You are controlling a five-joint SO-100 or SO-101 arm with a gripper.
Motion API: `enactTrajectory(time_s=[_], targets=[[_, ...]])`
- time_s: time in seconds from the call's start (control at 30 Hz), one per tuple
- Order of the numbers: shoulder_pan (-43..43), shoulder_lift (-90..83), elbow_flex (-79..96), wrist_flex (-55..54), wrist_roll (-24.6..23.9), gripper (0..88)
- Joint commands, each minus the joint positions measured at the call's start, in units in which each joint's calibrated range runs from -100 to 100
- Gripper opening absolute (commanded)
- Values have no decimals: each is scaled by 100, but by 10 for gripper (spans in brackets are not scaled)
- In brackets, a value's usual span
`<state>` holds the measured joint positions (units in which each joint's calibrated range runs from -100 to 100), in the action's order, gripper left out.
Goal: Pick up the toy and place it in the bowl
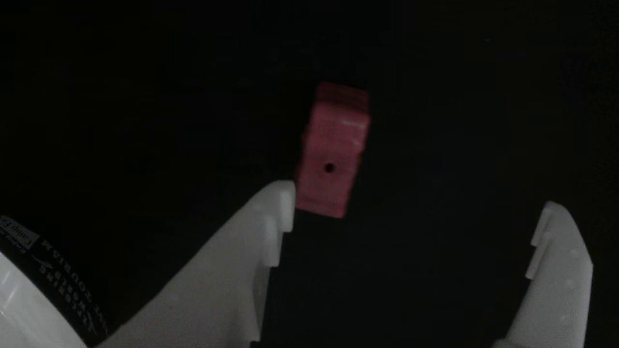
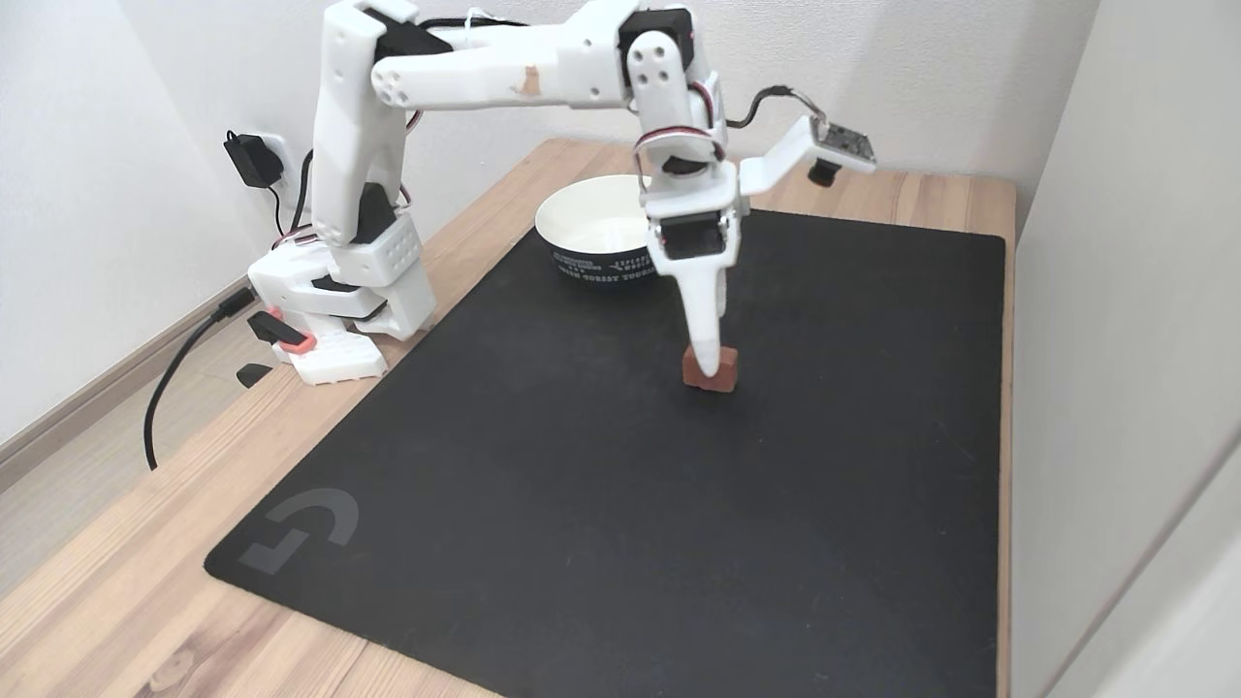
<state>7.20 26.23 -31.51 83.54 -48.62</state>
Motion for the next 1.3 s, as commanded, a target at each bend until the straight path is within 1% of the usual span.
enactTrajectory(time_s=[0.0, 0.17, 0.5, 1.03, 1.13, 1.27], targets=[[54, -26, -180, 54, -12, 345], [196, -26, -180, 139, -159, 345], [321, 32, -162, 173, -159, 344], [288, 566, -207, 88, -169, 344], [296, 849, -243, 88, -346, 343], [280, 1091, -252, -157, -352, 320]])
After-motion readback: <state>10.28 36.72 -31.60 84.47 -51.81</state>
